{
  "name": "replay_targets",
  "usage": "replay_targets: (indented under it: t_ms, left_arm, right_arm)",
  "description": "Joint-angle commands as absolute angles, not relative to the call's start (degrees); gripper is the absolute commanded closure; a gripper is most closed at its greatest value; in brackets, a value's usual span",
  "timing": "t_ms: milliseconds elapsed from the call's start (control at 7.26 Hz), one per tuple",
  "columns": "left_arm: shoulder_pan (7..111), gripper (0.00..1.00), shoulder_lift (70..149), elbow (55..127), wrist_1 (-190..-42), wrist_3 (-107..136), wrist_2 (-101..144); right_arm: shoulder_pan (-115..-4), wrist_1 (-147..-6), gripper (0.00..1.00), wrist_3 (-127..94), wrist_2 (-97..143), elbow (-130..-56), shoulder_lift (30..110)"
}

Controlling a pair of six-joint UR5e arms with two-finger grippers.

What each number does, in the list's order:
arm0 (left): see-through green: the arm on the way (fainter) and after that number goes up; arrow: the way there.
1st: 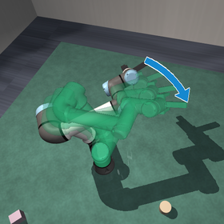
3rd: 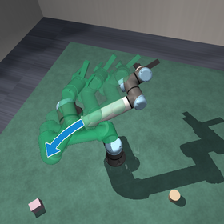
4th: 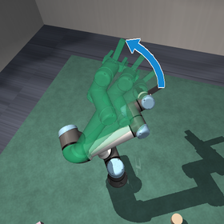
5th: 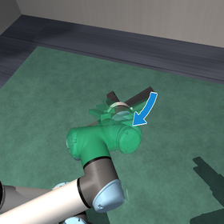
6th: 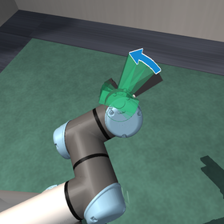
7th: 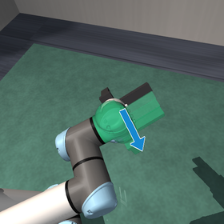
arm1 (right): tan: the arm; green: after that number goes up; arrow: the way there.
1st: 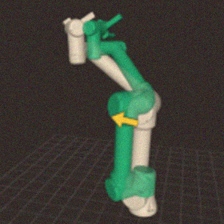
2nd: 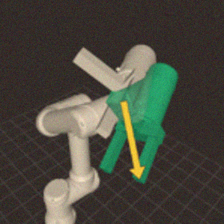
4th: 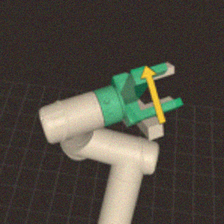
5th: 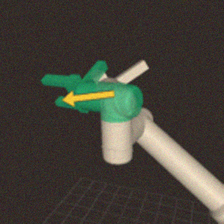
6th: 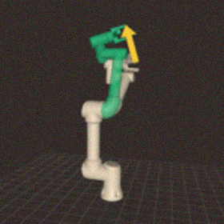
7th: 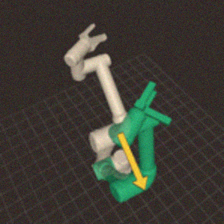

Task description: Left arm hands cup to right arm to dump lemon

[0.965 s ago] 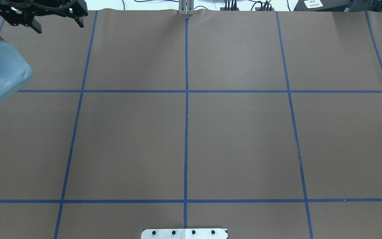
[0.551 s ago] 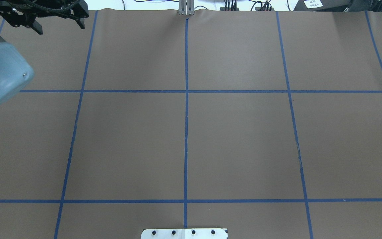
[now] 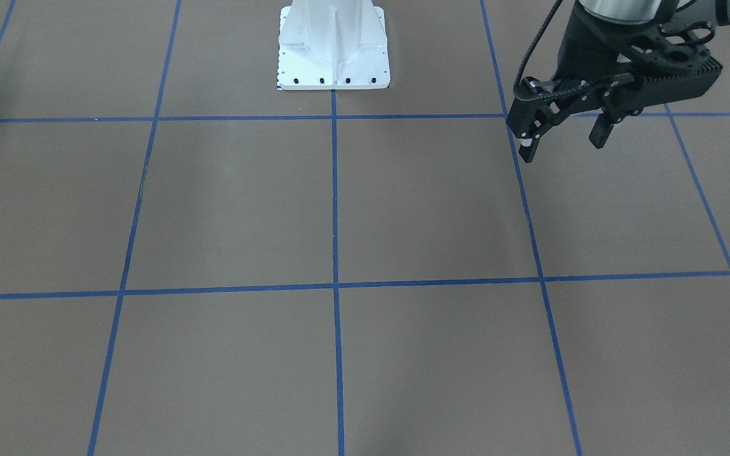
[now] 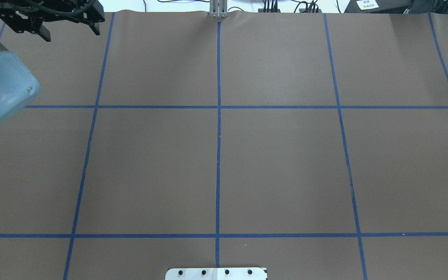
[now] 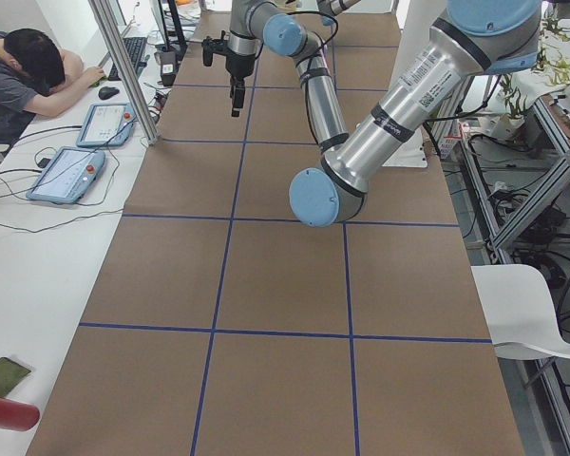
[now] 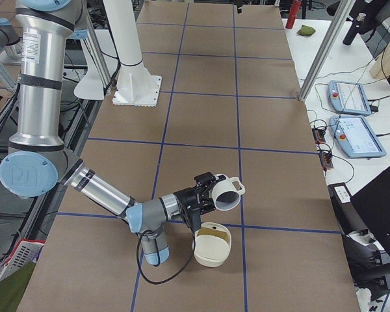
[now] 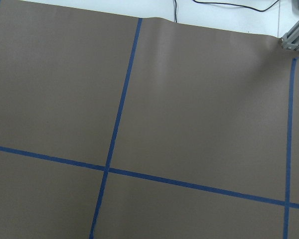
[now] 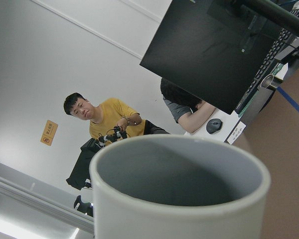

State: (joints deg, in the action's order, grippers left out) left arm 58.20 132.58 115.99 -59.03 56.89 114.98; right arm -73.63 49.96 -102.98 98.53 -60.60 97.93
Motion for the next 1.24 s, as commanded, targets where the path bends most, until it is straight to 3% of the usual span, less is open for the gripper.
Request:
replay_targets:
  t_ms: [0,551,827,1103]
  left_arm:
    - [57.5,0.00,132.3,115.9,-59.2,57.0,115.0]
    - [55.0,0.00,132.9,115.3,-59.8,58.0,115.5]
    - [53.2,0.00,133.1,112.8,-68.0,64.6,117.8]
    - [53.0,0.00,133.3,108.8,-77.6,71.3,125.9]
  right_arm:
    - [-73.7,42.2,0.96,-94.3,100.8,-66.7,98.3]
    - [-78.0,17.6,0.96,-75.5,108.3,-82.2,97.2]
    - [-77.8,-2.5,0.96,-62.0,107.7,-94.7,96.8]
    - [-76.0,-14.9,0.96,-54.4,107.1,-97.9,91.1]
